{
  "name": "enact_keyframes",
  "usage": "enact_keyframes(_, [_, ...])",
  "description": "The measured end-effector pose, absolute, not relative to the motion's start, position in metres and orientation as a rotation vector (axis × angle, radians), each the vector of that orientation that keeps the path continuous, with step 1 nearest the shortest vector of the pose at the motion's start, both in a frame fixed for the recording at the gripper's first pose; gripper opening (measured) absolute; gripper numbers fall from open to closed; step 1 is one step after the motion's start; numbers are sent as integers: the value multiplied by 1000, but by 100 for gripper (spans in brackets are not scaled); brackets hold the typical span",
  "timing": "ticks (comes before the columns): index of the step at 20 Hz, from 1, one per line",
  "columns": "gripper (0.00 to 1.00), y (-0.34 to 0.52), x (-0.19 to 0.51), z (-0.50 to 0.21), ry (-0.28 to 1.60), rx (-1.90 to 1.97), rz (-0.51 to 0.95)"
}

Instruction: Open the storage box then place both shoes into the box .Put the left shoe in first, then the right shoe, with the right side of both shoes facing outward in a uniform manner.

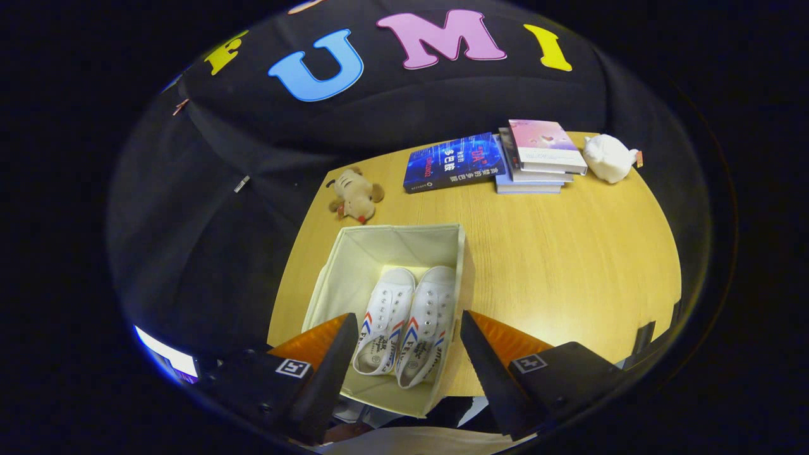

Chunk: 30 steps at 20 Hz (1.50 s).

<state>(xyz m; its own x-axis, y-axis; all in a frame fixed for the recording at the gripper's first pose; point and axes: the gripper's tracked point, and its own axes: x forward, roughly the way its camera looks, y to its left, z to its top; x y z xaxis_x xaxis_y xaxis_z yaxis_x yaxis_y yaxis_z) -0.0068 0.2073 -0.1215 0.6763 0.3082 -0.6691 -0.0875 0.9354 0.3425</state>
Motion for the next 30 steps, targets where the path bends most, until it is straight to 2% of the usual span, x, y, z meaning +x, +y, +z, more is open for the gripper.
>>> enact_keyframes(10, [99, 96, 4, -24, 460, 196, 108])
enact_keyframes(20, [98, -1, 11, 71, 66, 147, 130])
enact_keyframes(23, [98, -14, 6, 84, -29, 127, 167])
enact_keyframes(30, [99, -35, 0, 65, -59, 102, 74])
